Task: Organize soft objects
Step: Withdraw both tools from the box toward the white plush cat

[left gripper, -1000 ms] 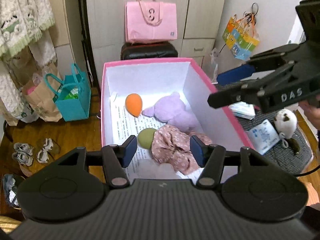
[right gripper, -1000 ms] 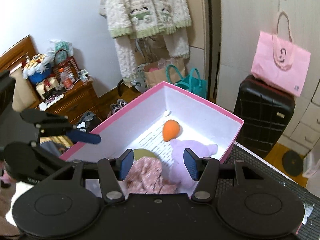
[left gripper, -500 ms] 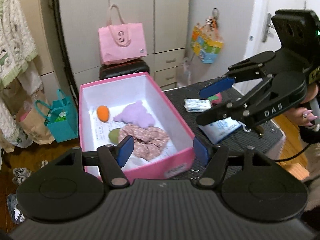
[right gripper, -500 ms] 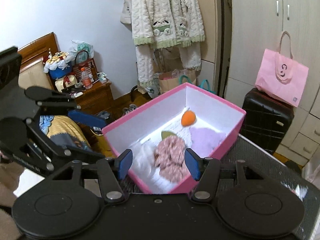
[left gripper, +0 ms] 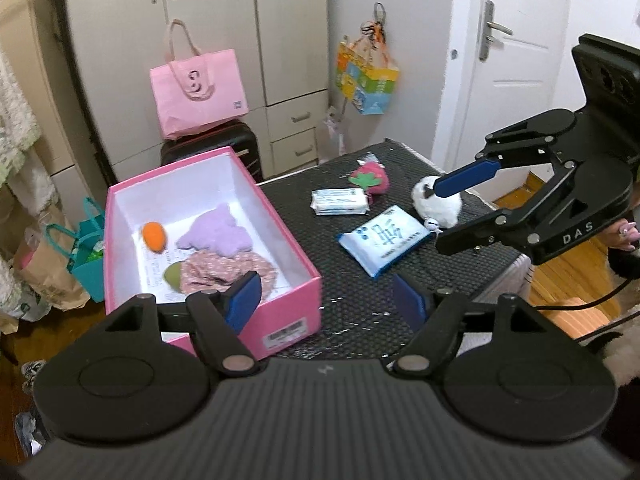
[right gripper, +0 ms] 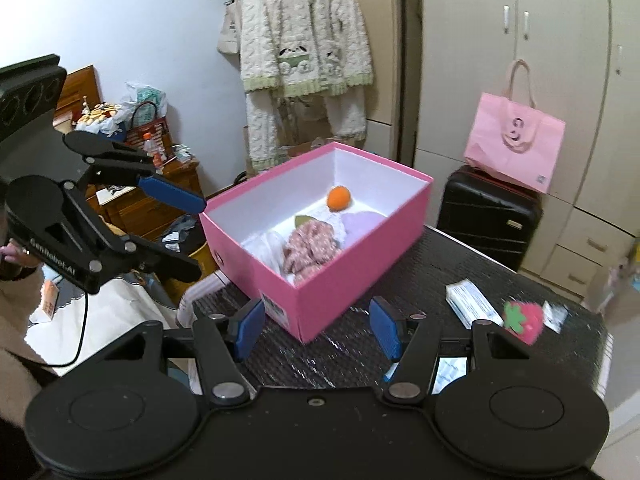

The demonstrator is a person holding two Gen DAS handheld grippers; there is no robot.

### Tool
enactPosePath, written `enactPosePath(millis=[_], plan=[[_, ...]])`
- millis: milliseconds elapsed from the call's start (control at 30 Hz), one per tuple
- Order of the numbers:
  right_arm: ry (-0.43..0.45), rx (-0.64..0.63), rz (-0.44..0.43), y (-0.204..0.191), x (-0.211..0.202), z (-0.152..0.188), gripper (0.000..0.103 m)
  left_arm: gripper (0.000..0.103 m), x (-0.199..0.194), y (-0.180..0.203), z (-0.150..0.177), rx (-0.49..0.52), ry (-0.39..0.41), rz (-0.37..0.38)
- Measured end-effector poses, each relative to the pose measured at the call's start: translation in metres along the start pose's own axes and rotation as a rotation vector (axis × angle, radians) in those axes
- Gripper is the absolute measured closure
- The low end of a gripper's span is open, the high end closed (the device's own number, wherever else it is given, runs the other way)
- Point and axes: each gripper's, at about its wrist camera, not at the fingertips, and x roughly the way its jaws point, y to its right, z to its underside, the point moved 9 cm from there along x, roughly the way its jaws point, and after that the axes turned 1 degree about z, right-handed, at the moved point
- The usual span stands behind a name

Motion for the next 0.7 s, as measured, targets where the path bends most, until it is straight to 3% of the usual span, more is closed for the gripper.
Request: enactPosePath(millis=[333,700], plan=[[-0.003,0.034,0.067,0.023,-0.018,0.049,0.036,0.028,0.043,0.045,-0.002,0.01,-0.043,0.124],[-0.009,0.142,0.153,0.08,-0.006,0.109,0.031,0.028,0.11,0.09,-0.012,0.012,-0.064,0.235]])
